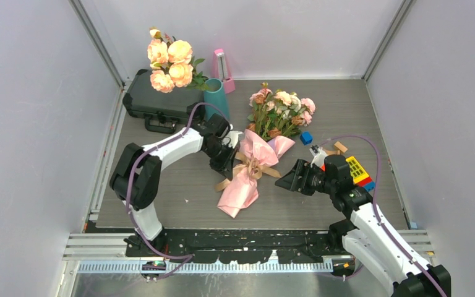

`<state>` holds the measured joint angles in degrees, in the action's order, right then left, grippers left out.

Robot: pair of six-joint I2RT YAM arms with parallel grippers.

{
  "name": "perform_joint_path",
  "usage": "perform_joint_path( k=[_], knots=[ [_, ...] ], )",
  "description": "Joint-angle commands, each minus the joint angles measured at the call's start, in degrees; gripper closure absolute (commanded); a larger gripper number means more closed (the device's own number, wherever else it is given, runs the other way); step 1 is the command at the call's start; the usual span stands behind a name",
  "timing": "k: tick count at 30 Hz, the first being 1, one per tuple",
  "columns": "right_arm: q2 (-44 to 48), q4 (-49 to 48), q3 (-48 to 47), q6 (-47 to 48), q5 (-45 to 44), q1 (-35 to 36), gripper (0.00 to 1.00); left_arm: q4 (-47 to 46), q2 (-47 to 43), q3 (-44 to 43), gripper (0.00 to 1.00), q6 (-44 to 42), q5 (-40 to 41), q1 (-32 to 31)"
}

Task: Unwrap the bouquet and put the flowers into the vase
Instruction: Untie the ribbon from the wrapping paper.

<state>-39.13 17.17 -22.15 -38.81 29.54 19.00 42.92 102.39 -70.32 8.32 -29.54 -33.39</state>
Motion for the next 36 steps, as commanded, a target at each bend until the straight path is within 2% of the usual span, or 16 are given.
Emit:
perform_joint_path(
  k=[1, 8, 12, 18, 26, 32, 36],
  knots=[
    [-0.3, -0.5, -2.4, 3.5, -1.5, 0.0, 0.24, 0.0, -4.5, -0.8, 1.0, -0.9, 3.8, 0.2],
    [-5.8, 1.2, -6.2, 7.1, -7.5, 0.7, 0.24, 0.5, -5.8, -1.1, 1.0, -0.3, 9.0, 0.3],
    [-11.8, 0.3, -7.4, 6.5, -15.9, 0.9, 0.25, 0.3, -6.7, -0.9, 1.0, -0.1, 11.0, 0.3],
    [-21.6, -7.1, -7.0, 9.1, -15.2, 1.0, 0.27, -0.1, -6.0, -0.7, 1.0, 0.2, 10.7, 0.3],
    [-29.2, -19.6, -7.0, 10.1, -11.5, 2.3, 0.3, 0.1, -6.2, -0.8, 1.0, 0.2, 11.1, 0.3],
    [-34.1, -21.7, -8.3, 11.4, -12.9, 2.6, 0.37, 0.3, -5.4, -1.0, 1.0, 0.0, 11.6, 0.3],
    [-34.5, -22.6, -7.4, 12.1, -13.3, 2.6, 0.36, 0.4, -5.3, -1.1, 1.0, 0.0, 11.5, 0.3]
  ],
)
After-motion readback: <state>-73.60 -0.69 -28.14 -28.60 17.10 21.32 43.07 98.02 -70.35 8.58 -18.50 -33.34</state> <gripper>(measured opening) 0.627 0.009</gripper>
